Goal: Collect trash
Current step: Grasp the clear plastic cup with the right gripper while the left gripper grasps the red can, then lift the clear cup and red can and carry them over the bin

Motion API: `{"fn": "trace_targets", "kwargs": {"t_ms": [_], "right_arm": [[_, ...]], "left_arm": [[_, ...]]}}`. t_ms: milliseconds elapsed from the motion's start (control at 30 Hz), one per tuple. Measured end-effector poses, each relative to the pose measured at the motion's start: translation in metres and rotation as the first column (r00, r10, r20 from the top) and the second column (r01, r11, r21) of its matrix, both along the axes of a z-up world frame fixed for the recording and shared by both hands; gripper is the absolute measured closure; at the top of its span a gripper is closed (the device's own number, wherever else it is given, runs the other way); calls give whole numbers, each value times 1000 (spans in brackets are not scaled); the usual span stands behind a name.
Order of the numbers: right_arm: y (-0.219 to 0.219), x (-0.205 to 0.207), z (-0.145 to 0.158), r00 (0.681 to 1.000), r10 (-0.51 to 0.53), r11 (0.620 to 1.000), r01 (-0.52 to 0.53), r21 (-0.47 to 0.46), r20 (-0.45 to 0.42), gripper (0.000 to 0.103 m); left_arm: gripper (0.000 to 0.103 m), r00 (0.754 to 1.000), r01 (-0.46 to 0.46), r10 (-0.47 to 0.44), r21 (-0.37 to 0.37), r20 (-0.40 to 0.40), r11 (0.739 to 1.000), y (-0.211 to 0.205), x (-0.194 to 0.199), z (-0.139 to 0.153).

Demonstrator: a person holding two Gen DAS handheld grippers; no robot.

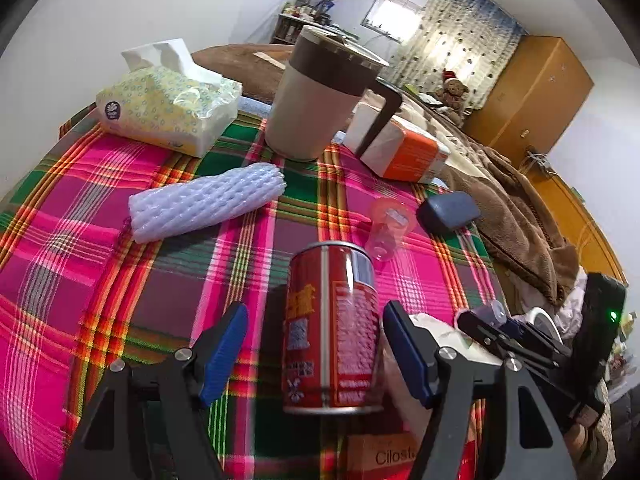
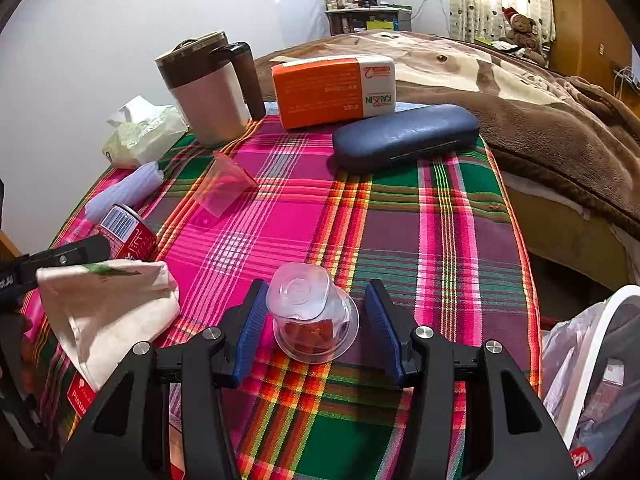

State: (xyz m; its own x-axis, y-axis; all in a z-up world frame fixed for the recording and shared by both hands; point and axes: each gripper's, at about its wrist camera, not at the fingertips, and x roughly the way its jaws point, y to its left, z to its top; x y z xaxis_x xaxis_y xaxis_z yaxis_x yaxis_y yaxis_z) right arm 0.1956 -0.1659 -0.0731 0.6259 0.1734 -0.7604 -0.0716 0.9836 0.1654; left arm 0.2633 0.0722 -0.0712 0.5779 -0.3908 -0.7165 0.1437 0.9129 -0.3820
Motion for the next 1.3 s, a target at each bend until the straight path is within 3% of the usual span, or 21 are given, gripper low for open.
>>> {"fn": "trace_targets", "kwargs": {"t_ms": [200,400,467,667,900,1033,1300], "right_arm": [[-1,0,0,1000,-5,1000,5,1,0,51],[1,1,-2,1000,9,1000,-9,-12,-8,51],[2,1,-1,1000,13,1000,-13,-13,-6,63],[1,1,-1,1000,11,1000,-11,0,-5,64],[0,-1,1,1000,14,1000,-14,12,16,72],[-2,-2,2,1000,12,1000,-13,16,21,72],[-1,-10,6,999,20,1000,-20,22,42,72]], "left_arm": [[33,998,37,-37,-10,-51,999,-7,8,-9],[32,997,57,-58,-26,-54,998,-15,15,-9],[33,996,53,-57,-55,-72,997,-12,17,-11],[48,994,26,-41,-136,-106,990,-1,19,-15],[49,993,6,-28,-185,-119,983,8,15,-18],[49,992,-14,-9,-185,-123,983,15,11,-18],[49,992,-52,38,-110,-124,993,34,1,-14]]}}
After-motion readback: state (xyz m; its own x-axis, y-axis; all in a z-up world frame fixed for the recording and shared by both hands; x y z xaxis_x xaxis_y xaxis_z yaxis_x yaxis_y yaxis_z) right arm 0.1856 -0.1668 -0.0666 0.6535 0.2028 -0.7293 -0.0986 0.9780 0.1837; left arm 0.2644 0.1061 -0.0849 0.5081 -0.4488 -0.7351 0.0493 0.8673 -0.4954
